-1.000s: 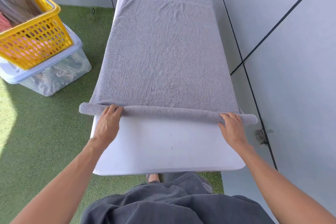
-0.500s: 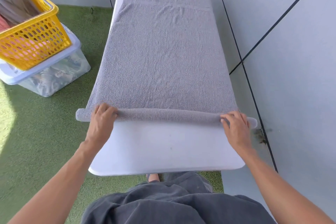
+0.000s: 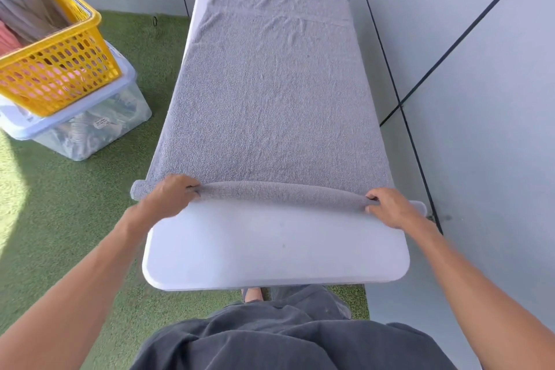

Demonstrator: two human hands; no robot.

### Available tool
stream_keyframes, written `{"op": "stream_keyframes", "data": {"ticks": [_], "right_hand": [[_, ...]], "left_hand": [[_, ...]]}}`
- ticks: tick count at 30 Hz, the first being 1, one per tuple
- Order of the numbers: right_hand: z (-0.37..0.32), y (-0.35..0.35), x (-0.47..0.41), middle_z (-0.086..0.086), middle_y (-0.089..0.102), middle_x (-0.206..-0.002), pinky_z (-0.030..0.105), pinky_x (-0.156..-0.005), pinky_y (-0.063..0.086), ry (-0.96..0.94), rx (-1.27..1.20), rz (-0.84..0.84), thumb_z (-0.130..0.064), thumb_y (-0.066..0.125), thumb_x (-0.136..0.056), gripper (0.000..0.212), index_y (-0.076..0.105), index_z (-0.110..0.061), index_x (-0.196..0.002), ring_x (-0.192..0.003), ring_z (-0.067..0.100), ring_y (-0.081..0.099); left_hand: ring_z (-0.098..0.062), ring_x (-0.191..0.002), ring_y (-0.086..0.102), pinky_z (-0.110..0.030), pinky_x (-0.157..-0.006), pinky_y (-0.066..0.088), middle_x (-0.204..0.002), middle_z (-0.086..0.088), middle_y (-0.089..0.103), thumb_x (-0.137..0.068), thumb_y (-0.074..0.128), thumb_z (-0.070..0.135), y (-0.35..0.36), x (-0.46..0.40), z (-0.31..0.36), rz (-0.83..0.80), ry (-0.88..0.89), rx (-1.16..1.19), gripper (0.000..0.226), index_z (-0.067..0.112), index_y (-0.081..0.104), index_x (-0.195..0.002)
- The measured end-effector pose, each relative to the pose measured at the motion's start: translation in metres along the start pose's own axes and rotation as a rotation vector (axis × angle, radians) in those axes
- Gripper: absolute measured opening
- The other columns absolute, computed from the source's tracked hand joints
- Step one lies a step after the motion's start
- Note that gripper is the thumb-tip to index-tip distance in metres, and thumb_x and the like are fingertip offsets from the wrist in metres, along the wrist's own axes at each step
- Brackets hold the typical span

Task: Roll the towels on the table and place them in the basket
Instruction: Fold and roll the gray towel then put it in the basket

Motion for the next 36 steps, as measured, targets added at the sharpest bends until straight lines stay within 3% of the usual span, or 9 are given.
{"op": "stream_keyframes", "data": {"ticks": [4,7,10,15,20,26,29,32,36], "right_hand": [[0.0,-0.012,-0.009,0.003,0.067,-0.097,0.028,-0.072,0.043,0.117,-0.293,0.07,-0.007,0.068,-0.081,0.019,0.061,-0.023,-0.089,-0.091,0.023,0.062],[-0.01,-0.03,0.009,0.005,0.06,-0.099,0.036,-0.087,0.039,0.043,-0.24,0.379,-0.007,0.068,-0.084,0.014,0.065,-0.019,-0.089,-0.098,0.027,0.054],[-0.022,-0.025,0.032,0.0,0.059,-0.105,0.043,-0.092,0.037,-0.001,0.025,0.57,-0.027,0.068,-0.086,0.011,0.071,-0.022,-0.095,-0.102,0.028,0.047],[-0.022,0.007,0.022,0.006,0.056,-0.124,0.047,-0.103,0.037,-0.051,0.073,0.397,-0.02,0.071,-0.082,0.048,0.057,-0.012,-0.127,-0.117,0.031,0.045],[-0.017,-0.004,0.003,0.006,0.06,-0.117,0.046,-0.1,0.039,-0.013,0.039,0.295,-0.014,0.063,-0.087,0.035,0.06,-0.013,-0.123,-0.113,0.032,0.051],[-0.013,-0.004,-0.008,-0.001,0.061,-0.092,0.035,-0.08,0.045,0.036,-0.128,-0.118,-0.017,0.062,-0.088,0.009,0.057,-0.025,-0.088,-0.095,0.026,0.06],[-0.012,-0.016,-0.006,0.004,0.056,-0.111,0.036,-0.092,0.039,0.011,-0.31,0.181,-0.01,0.064,-0.085,0.028,0.057,-0.028,-0.105,-0.107,0.025,0.052],[-0.018,-0.011,0.016,0.003,0.056,-0.111,0.04,-0.101,0.03,0.014,-0.152,0.425,-0.015,0.063,-0.088,0.023,0.064,-0.025,-0.109,-0.111,0.029,0.047],[-0.026,0.004,0.029,0.002,0.056,-0.119,0.048,-0.106,0.03,0.0,0.001,0.466,-0.033,0.065,-0.088,0.038,0.062,-0.017,-0.123,-0.117,0.028,0.044]], "left_hand": [[-0.023,-0.084,0.059,-0.027,-0.066,0.038,-0.095,-0.006,0.069,-0.087,0.068,0.013,-0.004,-0.017,-0.011,-0.057,-0.097,0.153,0.028,0.012,0.064,-0.115],[-0.029,-0.082,0.059,-0.033,-0.071,0.043,-0.089,-0.004,0.064,-0.08,0.074,0.008,-0.017,-0.009,-0.015,0.211,-0.108,0.294,0.027,0.013,0.065,-0.105],[-0.033,-0.088,0.053,-0.044,-0.081,0.042,-0.092,-0.007,0.056,-0.079,0.076,0.012,-0.017,0.013,0.0,0.472,0.021,-0.027,0.012,0.012,0.072,-0.09],[-0.036,-0.095,0.053,-0.05,-0.081,0.049,-0.105,-0.014,0.058,-0.073,0.081,0.018,0.01,0.028,0.021,0.434,0.172,-0.193,0.039,0.003,0.064,-0.104],[-0.037,-0.096,0.055,-0.049,-0.086,0.047,-0.1,-0.015,0.064,-0.078,0.075,0.002,0.005,0.006,0.008,0.306,0.105,-0.162,0.031,0.001,0.066,-0.107],[-0.03,-0.112,0.057,-0.03,-0.087,0.039,-0.114,-0.012,0.065,-0.092,0.056,0.006,0.005,-0.018,-0.007,-0.111,-0.025,0.004,0.026,0.008,0.065,-0.116],[-0.031,-0.106,0.059,-0.034,-0.089,0.043,-0.112,-0.01,0.064,-0.089,0.06,0.002,-0.012,-0.019,-0.01,0.096,-0.057,0.207,0.035,0.012,0.062,-0.123],[-0.033,-0.097,0.055,-0.045,-0.085,0.046,-0.102,-0.007,0.064,-0.085,0.065,0.004,-0.023,0.0,0.002,0.43,0.079,0.026,0.024,0.015,0.07,-0.107],[-0.033,-0.099,0.056,-0.048,-0.086,0.048,-0.107,-0.006,0.062,-0.085,0.072,0.021,-0.004,0.017,0.007,0.475,0.197,-0.083,0.028,0.009,0.068,-0.111]]}}
Point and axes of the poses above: each hand's wrist, its own x-axis away from the middle knuckle, its own y-axis out of the palm, z = x × y, the point moved 9 cm from there along -x, towards the middle knuckle
